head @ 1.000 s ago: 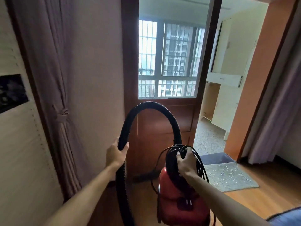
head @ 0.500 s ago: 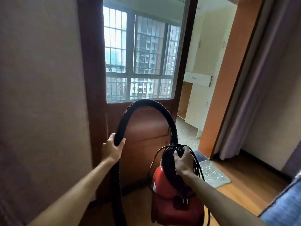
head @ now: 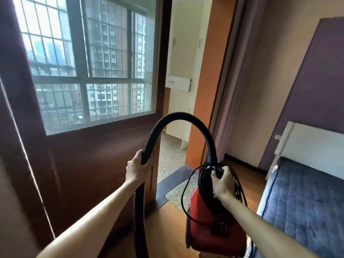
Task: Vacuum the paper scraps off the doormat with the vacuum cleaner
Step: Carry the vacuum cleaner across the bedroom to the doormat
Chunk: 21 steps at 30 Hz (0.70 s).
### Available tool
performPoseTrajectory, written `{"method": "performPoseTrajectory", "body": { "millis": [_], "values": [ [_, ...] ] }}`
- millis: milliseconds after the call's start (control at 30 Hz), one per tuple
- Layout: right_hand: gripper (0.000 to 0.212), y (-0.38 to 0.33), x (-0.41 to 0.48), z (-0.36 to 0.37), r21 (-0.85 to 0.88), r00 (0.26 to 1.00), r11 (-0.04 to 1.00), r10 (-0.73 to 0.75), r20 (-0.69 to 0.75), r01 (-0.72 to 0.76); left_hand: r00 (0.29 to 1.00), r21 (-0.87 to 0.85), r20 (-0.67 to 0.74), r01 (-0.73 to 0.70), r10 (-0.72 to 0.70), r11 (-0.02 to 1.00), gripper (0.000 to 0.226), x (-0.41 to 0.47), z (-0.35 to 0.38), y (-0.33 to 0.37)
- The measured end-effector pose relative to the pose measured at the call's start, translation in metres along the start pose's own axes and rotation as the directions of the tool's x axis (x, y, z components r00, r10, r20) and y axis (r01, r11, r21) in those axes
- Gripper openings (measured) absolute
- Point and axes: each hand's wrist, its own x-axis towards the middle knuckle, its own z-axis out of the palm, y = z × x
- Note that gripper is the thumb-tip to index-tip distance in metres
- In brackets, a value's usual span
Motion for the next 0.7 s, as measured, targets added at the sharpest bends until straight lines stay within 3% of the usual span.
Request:
{"method": "performPoseTrajectory", "body": {
  "millis": [400,700],
  "values": [
    [0.019,0.059,0.106,-0.004,-0.06,0.98,0.988,0.129,-0.155,-0.139,0.976,-0.026,0.211,-0.058,0.063,0.998,0.041,0.092,0.141,0.001],
    [0.021,0.119,0.228,0.02,-0.043,0.947,0.967,0.235,-0.219,-0.25,0.928,-0.018,0.331,-0.178,0.174,0.984,0.028,0.182,0.263,0.018]
  ]
}}
